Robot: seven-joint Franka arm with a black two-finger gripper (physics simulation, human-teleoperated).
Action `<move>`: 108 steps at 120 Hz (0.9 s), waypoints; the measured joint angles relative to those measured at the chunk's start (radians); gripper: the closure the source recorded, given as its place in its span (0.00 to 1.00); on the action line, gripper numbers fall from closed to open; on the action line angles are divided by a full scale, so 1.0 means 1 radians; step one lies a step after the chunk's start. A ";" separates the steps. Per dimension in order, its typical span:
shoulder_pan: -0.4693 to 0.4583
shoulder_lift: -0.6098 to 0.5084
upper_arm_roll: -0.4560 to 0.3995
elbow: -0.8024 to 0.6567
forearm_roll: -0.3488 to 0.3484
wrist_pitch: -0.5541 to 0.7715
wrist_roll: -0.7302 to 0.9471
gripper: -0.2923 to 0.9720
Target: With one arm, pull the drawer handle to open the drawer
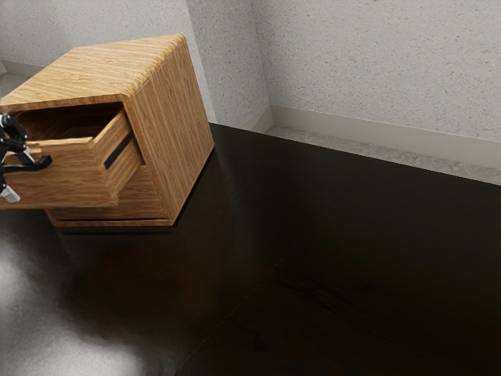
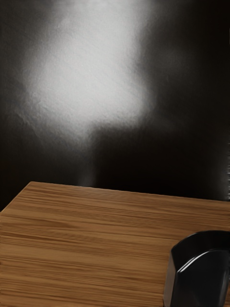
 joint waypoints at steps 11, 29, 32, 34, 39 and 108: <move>0.001 -0.031 -0.001 -0.026 0.004 0.003 -0.005 0.36; 0.011 -0.077 -0.012 -0.079 0.007 0.012 -0.014 0.30; 0.012 -0.083 -0.014 -0.088 0.006 0.013 -0.016 0.28; 0.013 -0.088 -0.015 -0.093 0.007 0.014 -0.017 0.27; 0.017 -0.102 -0.019 -0.110 0.006 0.016 -0.019 0.26; 0.026 -0.284 -0.022 -0.263 0.029 0.008 -0.042 0.29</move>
